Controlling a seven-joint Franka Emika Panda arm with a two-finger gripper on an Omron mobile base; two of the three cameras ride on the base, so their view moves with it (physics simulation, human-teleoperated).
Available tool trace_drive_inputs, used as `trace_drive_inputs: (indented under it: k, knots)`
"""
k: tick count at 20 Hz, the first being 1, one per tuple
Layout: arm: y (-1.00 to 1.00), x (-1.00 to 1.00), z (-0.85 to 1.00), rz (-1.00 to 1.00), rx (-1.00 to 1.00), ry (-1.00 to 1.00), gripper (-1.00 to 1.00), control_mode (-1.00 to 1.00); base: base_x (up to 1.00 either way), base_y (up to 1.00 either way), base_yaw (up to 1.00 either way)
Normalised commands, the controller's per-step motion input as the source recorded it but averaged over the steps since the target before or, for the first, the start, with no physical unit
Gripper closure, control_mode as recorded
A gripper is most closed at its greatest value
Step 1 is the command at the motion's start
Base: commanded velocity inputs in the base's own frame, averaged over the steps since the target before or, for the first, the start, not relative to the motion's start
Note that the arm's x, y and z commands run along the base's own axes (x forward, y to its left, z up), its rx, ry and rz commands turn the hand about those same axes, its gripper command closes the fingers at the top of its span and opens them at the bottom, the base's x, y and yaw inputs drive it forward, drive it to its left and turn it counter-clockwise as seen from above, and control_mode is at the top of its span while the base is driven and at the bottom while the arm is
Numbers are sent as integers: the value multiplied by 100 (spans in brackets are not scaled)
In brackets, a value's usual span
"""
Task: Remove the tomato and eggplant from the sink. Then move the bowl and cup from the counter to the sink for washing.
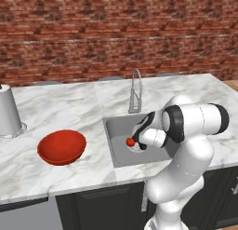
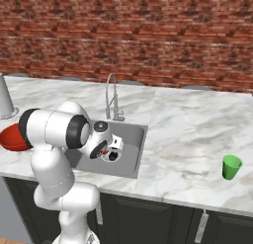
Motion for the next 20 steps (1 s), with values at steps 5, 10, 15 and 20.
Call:
trace_drive_inputs:
  k: [5,10,15,20]
  knots:
    - [0,6,-8,0,0,-5,-100,-100,0,0,0]
    - [0,7,-11,0,0,-3,-100,-100,0,0,0]
    - [-1,6,-13,0,0,-1,-100,-100,0,0,0]
    - [-2,1,-16,0,0,0,-100,-100,0,0,0]
